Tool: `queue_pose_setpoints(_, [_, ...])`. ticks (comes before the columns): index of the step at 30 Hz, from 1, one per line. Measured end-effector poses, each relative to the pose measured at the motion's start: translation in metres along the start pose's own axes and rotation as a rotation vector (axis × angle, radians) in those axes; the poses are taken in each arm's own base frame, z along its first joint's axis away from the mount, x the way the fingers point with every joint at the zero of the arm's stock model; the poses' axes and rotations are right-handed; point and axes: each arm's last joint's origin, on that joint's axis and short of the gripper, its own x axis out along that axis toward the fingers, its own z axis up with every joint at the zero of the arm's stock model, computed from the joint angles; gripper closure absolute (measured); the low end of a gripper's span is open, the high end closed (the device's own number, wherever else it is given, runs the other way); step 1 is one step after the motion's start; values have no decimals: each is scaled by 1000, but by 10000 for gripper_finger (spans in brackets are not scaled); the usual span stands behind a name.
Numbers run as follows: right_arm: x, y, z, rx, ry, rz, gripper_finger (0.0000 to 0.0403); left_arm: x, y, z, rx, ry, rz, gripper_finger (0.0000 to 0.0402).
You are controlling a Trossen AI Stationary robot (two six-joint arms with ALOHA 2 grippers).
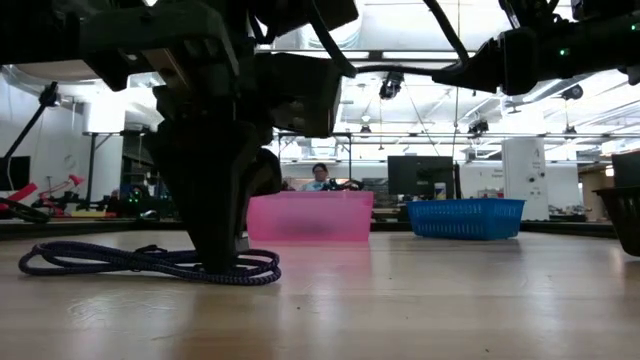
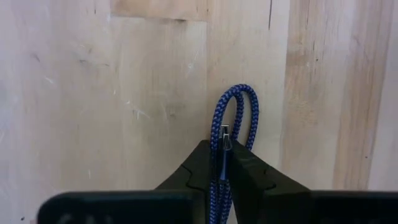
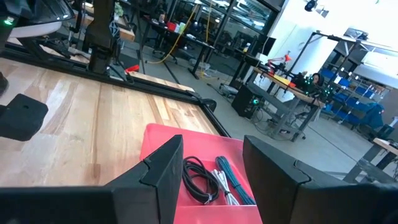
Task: Pick and place items into bin
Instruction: Put the blue charger cable into the pink bin
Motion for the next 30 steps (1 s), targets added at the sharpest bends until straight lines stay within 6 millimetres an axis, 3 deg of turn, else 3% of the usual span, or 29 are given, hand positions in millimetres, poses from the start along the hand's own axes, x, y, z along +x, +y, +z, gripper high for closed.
queue_pose_setpoints(10, [0,0,0,2,2,1,248,-22,4,11,12,-56,-32,384])
queue_pose_setpoints(22, [0,1,-2,-3,16,5,248,-80,8,15,-4,-240,25,383])
queue_pose_setpoints(30, [0,1,-2,-1,18,6,248,-121,19,15,66,-409,279,383])
